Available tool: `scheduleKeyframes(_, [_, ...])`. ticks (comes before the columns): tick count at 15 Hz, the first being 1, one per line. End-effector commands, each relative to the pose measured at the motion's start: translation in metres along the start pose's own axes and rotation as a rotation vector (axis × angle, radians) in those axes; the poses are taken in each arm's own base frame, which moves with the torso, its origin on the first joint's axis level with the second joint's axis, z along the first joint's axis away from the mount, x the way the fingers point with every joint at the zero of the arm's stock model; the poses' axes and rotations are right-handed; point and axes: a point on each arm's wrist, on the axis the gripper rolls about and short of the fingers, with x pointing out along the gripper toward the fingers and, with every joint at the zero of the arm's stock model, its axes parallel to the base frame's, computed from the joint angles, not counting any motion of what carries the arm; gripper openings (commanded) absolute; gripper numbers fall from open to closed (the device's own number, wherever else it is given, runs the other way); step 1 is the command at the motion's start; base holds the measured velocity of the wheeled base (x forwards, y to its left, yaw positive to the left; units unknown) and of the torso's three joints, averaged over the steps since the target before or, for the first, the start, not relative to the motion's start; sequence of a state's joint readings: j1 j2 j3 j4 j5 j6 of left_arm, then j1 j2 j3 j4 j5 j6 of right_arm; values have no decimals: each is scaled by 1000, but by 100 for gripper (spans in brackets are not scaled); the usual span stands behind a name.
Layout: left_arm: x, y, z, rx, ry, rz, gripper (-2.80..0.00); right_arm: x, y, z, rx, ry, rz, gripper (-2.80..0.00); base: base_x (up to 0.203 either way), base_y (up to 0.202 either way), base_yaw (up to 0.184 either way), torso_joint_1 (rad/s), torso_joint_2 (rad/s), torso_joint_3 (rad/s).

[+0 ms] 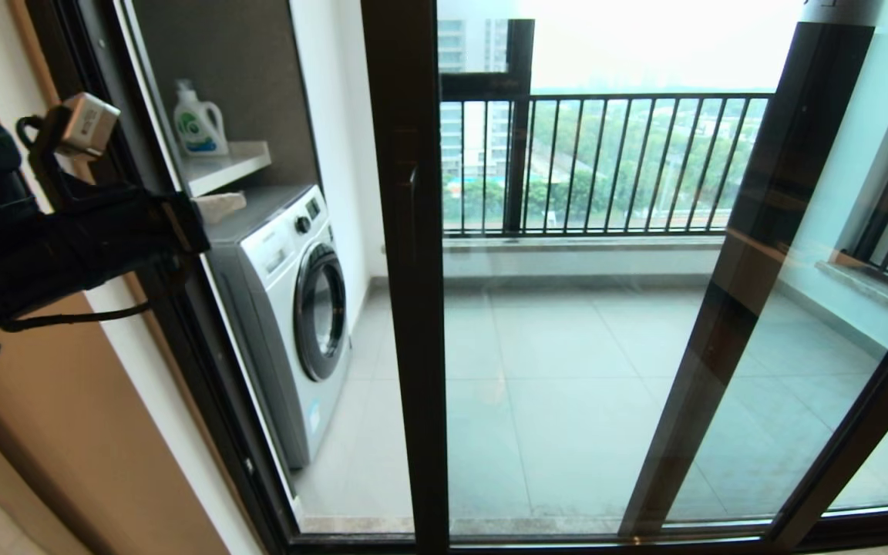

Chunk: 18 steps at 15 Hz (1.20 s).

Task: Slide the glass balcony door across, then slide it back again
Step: Close the slid door

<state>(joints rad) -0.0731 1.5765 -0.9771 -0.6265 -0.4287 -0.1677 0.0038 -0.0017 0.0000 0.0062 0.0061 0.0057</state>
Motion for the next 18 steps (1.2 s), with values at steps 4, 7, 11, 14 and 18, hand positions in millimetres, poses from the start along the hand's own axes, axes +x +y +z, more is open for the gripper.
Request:
scheduleKeyframes(4, [35,-42,-10,23,94,-99,-280,0,0,0,0,3,1,-280,0,0,0,0,0,0])
scheduleKeyframes(7, [60,-68,-17,71,84,-29,-280,0,0,0,0,2,0,-280,0,0,0,0,0,0])
scheduleKeyframes(11, [98,-104,-25,82,70,-47,-280,0,0,0,0,2,1,-280,0,0,0,0,0,0])
scheduleKeyframes(14, [114,-133,-25,83,37,-69,-280,0,0,0,0,2,-1,-280,0,0,0,0,0,0])
scheduleKeyframes(18, [131,-146,-33,82,33,-69,-280,0,0,0,0,2,1,-280,0,0,0,0,0,0])
